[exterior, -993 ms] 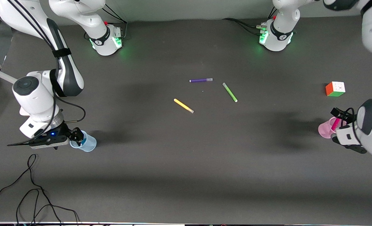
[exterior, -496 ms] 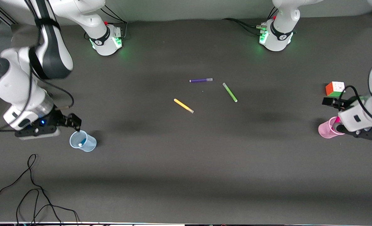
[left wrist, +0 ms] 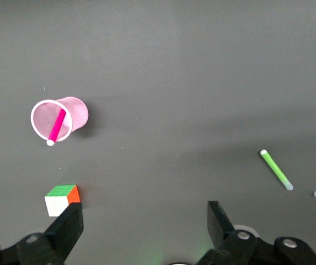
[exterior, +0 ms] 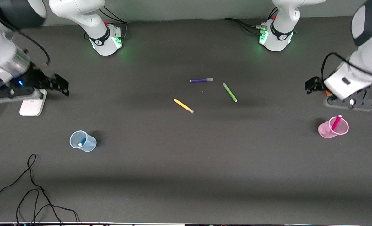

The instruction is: Place pink and blue markers in matching cups

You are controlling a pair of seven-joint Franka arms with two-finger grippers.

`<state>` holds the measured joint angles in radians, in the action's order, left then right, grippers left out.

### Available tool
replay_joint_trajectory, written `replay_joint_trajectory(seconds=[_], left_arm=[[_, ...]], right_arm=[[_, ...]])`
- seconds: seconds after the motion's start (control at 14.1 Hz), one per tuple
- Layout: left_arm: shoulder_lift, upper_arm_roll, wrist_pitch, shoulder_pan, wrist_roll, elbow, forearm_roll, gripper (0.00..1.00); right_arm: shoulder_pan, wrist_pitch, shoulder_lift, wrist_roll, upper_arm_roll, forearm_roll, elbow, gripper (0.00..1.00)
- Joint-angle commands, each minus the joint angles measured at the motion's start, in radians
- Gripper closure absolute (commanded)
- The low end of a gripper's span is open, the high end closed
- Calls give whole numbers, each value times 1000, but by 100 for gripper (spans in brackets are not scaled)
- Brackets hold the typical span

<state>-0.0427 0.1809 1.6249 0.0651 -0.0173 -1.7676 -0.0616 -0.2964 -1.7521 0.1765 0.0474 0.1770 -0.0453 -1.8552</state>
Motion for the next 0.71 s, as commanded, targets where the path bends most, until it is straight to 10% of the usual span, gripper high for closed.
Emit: replay_joint_trajectory(seconds=[0.0,0.21,0.64], left_arm=[[-106,-70,36,-23,5,-105,28,0],[-95,-228,15,-154,-9,-87,25,0],[-3,-230,-115,-151,-10,66,-12,0]], right_arm=[[-3,23,61,16,12,19,-15,0],[-3,23,54,14,12,21,-13,0],[0,46,29,19,12,21,16,0]])
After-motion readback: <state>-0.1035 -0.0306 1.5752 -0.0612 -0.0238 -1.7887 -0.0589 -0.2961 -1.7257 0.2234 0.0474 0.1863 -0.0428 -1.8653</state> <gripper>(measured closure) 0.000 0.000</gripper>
